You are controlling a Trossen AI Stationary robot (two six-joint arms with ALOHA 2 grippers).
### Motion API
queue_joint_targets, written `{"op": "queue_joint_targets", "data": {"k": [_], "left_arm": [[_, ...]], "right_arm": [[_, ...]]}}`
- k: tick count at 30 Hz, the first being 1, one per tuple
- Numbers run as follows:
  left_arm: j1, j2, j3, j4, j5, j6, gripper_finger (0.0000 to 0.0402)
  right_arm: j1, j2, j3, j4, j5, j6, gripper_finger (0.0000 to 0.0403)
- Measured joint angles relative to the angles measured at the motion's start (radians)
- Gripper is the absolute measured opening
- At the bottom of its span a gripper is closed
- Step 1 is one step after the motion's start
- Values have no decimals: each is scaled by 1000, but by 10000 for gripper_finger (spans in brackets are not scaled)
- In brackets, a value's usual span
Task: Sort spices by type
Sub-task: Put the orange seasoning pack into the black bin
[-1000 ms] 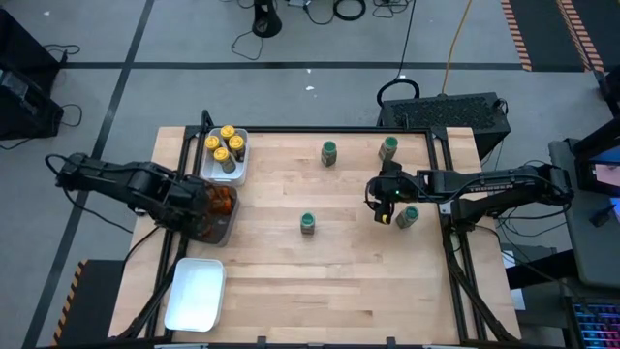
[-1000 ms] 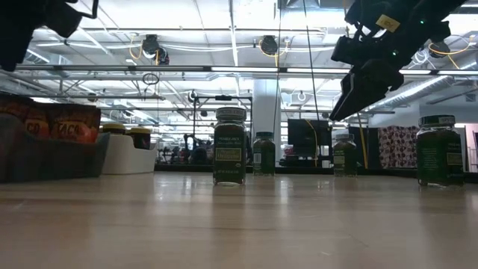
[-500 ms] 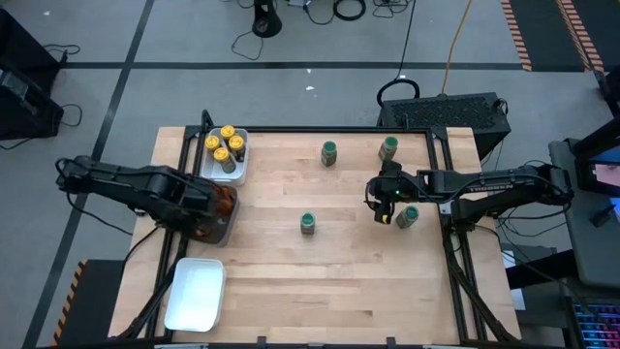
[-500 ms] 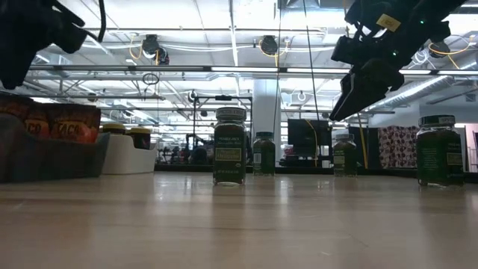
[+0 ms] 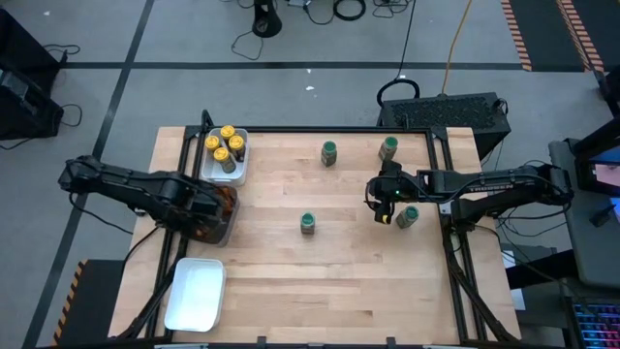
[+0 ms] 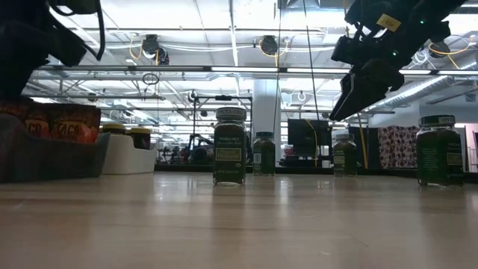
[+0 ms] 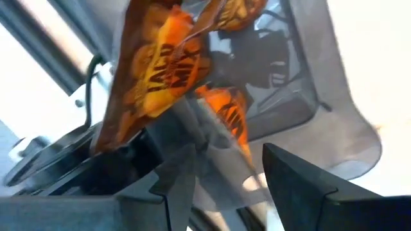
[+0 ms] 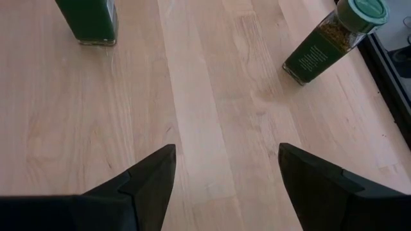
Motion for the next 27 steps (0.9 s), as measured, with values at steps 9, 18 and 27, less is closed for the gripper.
{"op": "queue_joint_targets", "data": {"k": [9, 18, 27], "left_arm": [[0, 1, -53, 36, -2, 15, 185], [0, 1, -53, 37, -1, 72, 100], [-1, 1, -53, 41, 63, 243, 7]], "right_arm": [[0, 0, 0, -1, 0, 0, 258], [0, 0, 0, 0, 0, 0, 258], [0, 0, 0, -1, 0, 0, 258]]}}
